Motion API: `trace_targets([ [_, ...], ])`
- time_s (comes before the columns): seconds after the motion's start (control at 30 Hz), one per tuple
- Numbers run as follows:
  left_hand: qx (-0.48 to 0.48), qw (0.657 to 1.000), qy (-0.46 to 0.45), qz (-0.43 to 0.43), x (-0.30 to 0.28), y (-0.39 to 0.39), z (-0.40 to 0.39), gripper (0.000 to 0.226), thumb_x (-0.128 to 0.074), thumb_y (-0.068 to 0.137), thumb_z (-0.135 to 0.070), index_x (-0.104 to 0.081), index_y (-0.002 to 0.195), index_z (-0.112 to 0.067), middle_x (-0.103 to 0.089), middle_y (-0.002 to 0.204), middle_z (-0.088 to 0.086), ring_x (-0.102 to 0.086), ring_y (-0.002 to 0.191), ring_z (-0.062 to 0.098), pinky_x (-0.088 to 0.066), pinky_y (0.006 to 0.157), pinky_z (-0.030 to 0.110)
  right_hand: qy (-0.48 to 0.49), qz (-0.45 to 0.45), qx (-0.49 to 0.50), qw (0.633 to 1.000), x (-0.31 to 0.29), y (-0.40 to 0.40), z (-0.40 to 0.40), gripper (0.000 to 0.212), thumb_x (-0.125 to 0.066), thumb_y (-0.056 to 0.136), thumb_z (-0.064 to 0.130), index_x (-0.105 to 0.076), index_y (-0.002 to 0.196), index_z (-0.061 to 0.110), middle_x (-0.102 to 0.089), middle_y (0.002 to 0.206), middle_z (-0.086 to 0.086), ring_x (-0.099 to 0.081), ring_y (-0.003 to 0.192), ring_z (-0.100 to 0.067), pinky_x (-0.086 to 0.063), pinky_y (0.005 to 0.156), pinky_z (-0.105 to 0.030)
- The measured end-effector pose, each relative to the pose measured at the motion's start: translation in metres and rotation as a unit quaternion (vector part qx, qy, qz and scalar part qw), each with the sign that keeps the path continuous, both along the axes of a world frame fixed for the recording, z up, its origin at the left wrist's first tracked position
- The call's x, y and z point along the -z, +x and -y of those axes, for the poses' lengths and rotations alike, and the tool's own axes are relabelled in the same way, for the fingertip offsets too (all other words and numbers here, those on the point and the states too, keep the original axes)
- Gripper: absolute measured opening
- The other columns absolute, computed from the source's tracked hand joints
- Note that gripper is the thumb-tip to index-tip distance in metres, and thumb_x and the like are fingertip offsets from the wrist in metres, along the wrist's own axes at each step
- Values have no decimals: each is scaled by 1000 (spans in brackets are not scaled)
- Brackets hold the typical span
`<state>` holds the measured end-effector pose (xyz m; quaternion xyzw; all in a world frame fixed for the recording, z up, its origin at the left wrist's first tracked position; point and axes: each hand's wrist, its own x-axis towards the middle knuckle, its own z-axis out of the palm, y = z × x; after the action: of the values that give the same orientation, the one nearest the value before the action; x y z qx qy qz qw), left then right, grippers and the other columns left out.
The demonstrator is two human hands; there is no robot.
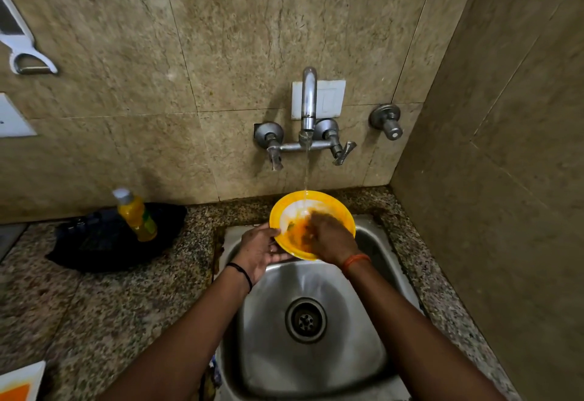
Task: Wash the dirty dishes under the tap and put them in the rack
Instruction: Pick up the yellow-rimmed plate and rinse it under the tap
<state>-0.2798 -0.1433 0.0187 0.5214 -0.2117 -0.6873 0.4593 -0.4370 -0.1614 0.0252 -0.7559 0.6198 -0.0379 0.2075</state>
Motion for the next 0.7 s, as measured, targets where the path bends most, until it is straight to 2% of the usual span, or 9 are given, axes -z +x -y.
trace_targets([
  [0.07, -3, 1000, 6, 8, 1, 0, 0, 35, -44, 94, -3, -55, 127, -6, -64, 105, 20, -65, 80, 30, -59, 52, 38, 27, 9, -33, 999, -3, 9, -5, 45, -45, 98, 24, -44, 141, 13, -44, 147, -14, -42, 133, -33, -31, 111, -40],
  [0.17, -7, 1000, 8, 11, 3, 4, 0, 33, -44, 93, -2, -56, 125, -5, -66, 94, 18, -65, 77, 30, -57, 48, 35, 74, 97, -29, 992, -1, 12, -9, 39, -45, 98, 15, -53, 135, 14, -57, 137, -11, -51, 125, -27, -37, 106, -34],
  [0.27, -12, 1000, 10, 9, 4, 7, 1, 31, -45, 94, -3, -55, 123, -8, -66, 92, 16, -65, 77, 29, -57, 47, 36, 22, 34, -4, 999, 3, 1, 1, 46, -45, 98, 23, -42, 143, 11, -41, 150, -11, -37, 138, -26, -25, 115, -33],
  [0.37, -6, 1000, 5, 26, 2, 9, 2, 34, -46, 94, -4, -55, 126, -7, -66, 94, 14, -65, 75, 27, -56, 47, 33, 100, 89, -88, 987, -4, 10, -15, 43, -43, 101, 30, -45, 142, 16, -38, 153, -1, -32, 141, -16, -18, 116, -29],
  [0.43, -8, 1000, 2, 26, 3, 10, 3, 35, -46, 94, -4, -55, 128, -8, -65, 98, 15, -65, 77, 27, -56, 47, 32, 75, 120, -64, 988, 3, 5, -10, 41, -45, 101, 33, -50, 138, 16, -44, 148, -1, -37, 138, -16, -24, 115, -29],
  [0.5, -11, 1000, 1, 16, 3, 9, 5, 36, -46, 94, -4, -54, 128, -9, -64, 102, 17, -65, 80, 28, -57, 49, 34, 20, 65, -9, 998, 14, -7, -1, 49, -45, 99, 35, -42, 142, 11, -36, 153, -9, -30, 142, -24, -23, 115, -33],
  [0.57, -10, 1000, 3, 16, 2, 7, 6, 35, -46, 94, -4, -54, 128, -9, -65, 101, 17, -65, 80, 28, -57, 50, 35, 19, 43, -55, 997, 12, -6, -4, 49, -42, 100, 36, -39, 144, 14, -34, 154, -8, -28, 143, -23, -22, 116, -34],
  [0.63, -13, 1000, 11, 14, 3, 9, 6, 32, -45, 94, -5, -55, 124, -10, -66, 95, 15, -65, 78, 27, -57, 49, 34, 14, 37, -138, 990, 11, -6, -14, 42, -41, 100, 42, -55, 134, 21, -51, 143, -2, -44, 131, -19, -32, 109, -33],
  [0.7, -23, 999, 24, -2, 8, 12, 4, 25, -44, 94, -6, -55, 116, -10, -67, 87, 13, -65, 75, 26, -56, 47, 33, -72, -3, -152, 986, 15, -14, -16, 48, -32, 97, 53, -64, 122, 27, -61, 129, 1, -51, 123, -18, -36, 102, -35],
])
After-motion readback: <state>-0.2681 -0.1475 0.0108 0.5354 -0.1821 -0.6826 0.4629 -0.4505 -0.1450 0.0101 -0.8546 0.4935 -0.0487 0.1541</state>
